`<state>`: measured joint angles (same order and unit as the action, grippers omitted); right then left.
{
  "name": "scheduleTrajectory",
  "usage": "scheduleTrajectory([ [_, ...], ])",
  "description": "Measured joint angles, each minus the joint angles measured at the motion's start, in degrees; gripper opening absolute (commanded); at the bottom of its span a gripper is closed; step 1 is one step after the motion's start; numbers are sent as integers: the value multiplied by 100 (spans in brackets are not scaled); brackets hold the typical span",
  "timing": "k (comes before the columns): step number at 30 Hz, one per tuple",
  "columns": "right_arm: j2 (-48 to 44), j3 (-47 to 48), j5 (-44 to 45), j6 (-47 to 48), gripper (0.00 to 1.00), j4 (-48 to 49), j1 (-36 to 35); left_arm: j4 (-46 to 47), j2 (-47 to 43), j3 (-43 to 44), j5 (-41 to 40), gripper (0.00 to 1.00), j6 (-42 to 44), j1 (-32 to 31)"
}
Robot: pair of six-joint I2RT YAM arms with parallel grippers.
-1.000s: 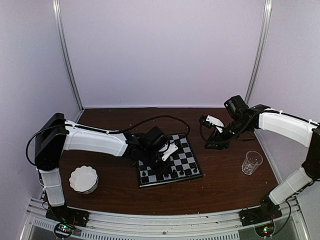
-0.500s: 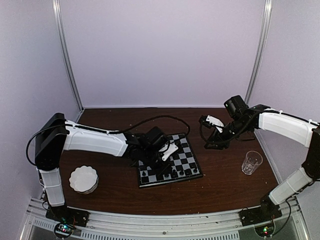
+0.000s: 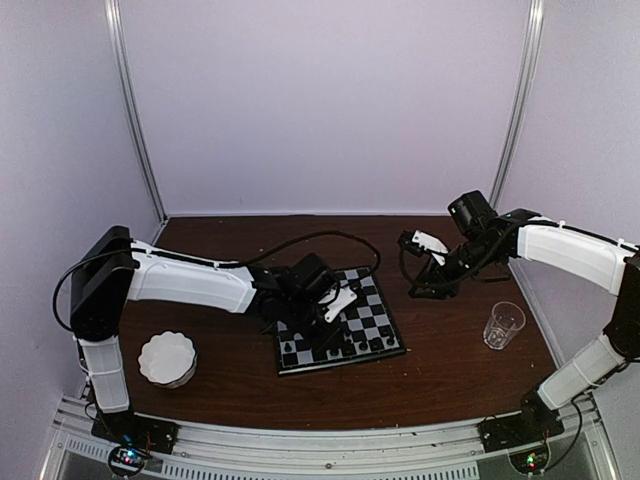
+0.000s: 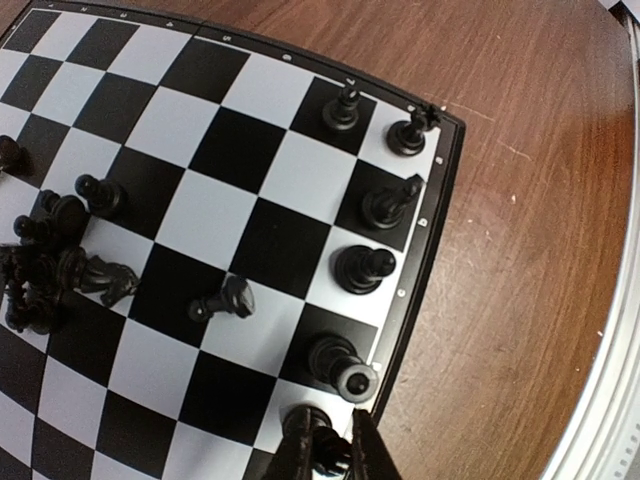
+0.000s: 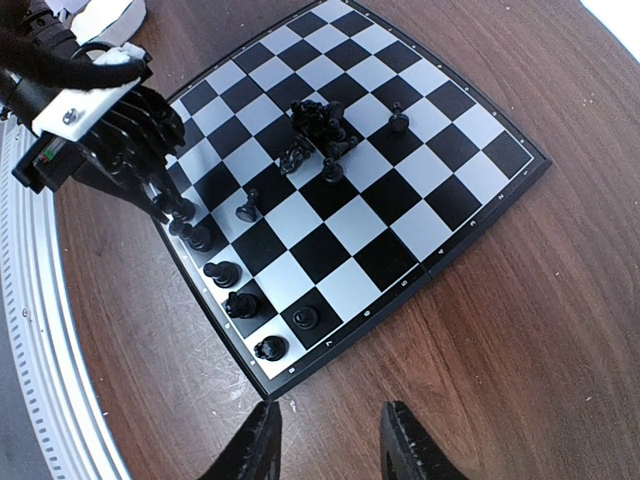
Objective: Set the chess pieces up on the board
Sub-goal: Place the king at e8, then pick up the pawn from the chessboard.
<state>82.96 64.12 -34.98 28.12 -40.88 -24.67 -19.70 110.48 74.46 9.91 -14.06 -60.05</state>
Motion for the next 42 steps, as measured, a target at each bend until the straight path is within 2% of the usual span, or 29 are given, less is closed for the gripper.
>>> scheduleTrajectory([
  [3, 0, 0, 0, 0, 36, 0, 0, 9, 4, 0, 2, 22, -11, 0],
  [6, 0, 0, 0, 0, 36, 0, 0, -46, 48, 0, -7, 25, -46, 0],
  [17, 0, 2, 0, 20, 36, -4, 0, -299, 39, 2, -142, 33, -74, 0],
  [25, 470, 326, 98, 407, 32, -389, -452, -1088, -776, 400, -269, 42, 249, 68],
  [29, 1038, 811, 94, 778, 30, -597, -693, -1274, -1239, 955, -157, 42, 328, 463],
  [34, 1812, 1526, 70, 1215, 26, -667, -931, -992, -1488, 1222, 315, 41, -68, 1545],
  [38, 2430, 2024, 232, 1582, 28, -730, -1198, -511, -1613, 741, 372, 42, -323, 2079],
  [42, 2892, 2253, 525, 1867, 32, -752, -1574, -302, -1917, -33, 369, 43, -382, 2092],
])
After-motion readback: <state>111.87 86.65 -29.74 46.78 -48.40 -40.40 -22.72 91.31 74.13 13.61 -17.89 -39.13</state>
